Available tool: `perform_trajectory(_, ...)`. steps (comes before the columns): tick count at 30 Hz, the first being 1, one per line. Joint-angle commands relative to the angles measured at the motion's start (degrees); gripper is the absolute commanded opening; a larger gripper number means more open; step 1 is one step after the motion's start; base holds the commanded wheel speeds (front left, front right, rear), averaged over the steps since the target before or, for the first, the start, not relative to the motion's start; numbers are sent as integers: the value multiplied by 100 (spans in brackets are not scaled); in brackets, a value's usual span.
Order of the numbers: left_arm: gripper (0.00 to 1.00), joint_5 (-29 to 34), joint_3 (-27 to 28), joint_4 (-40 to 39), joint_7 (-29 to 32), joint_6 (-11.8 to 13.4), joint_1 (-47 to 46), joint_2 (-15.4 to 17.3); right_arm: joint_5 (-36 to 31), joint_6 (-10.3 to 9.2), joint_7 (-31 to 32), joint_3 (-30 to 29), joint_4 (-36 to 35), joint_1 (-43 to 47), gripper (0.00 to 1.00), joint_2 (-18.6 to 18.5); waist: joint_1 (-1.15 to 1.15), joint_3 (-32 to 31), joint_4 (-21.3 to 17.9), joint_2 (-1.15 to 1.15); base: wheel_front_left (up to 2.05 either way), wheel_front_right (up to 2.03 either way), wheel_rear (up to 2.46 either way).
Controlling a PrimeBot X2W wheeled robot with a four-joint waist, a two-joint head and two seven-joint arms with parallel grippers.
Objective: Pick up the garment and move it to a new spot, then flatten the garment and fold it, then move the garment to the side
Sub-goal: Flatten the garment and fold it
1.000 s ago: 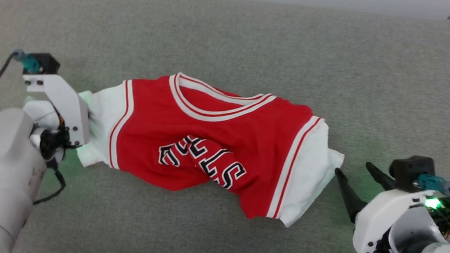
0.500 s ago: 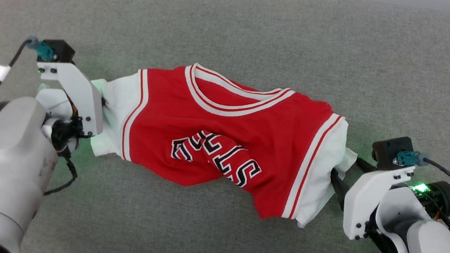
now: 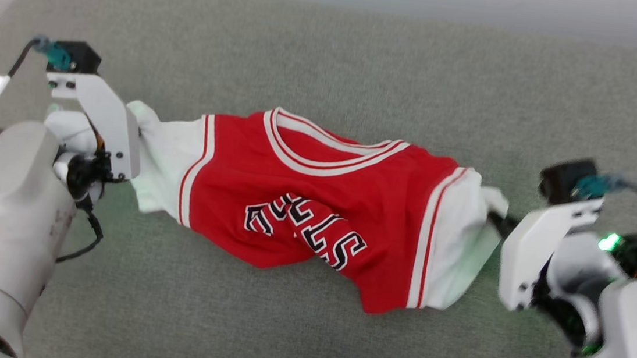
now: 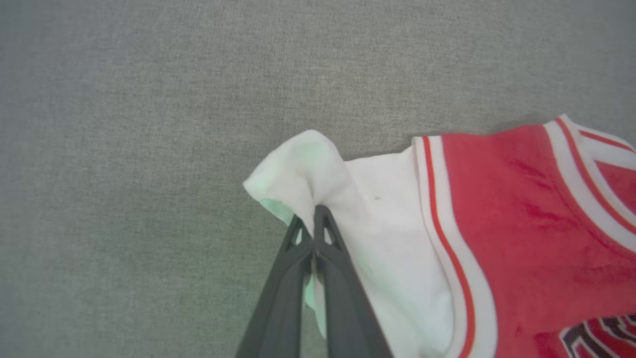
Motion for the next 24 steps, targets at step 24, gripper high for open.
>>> perform_trajectory(24,0,418,-270,25,-1265,15,-1768,-155,780,1,-1848,696,1913,-3521,0,-1109,0,-1577,-298,0,0,0,0)
